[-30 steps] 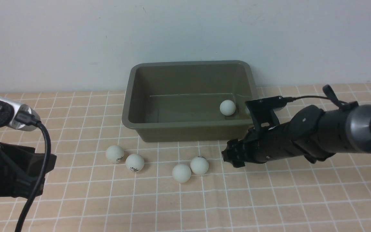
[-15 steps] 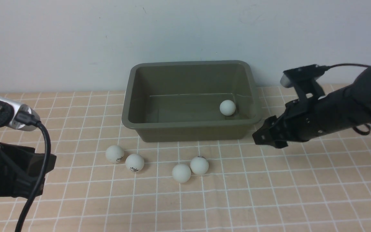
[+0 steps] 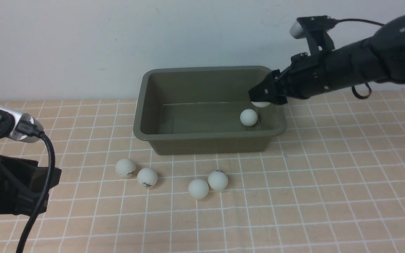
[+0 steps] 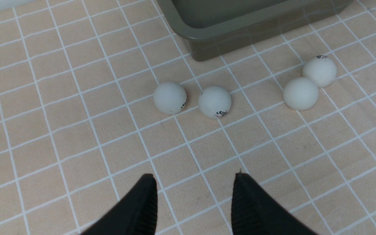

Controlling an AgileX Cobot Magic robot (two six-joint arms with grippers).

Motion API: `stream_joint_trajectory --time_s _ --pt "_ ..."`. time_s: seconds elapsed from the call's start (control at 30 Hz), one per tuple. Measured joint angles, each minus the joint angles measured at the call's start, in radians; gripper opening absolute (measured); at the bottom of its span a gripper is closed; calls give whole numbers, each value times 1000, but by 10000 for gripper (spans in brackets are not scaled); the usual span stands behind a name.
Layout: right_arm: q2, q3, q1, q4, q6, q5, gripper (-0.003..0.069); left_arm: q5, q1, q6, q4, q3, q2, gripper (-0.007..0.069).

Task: Put the table tennis balls into the box on the light coffee tablecloth.
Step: 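Release the ping pong ball into the bin and lift the gripper away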

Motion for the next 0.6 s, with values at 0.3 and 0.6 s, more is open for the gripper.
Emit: stream_joint_trajectory --time_s 0.3,0.6 --pt "188 -180 0 2 0 34 416 -14 0 0 -1 0 0 259" --pt "93 -250 -8 -57 -26 41 609 -28 0 -16 -3 -11 28 259"
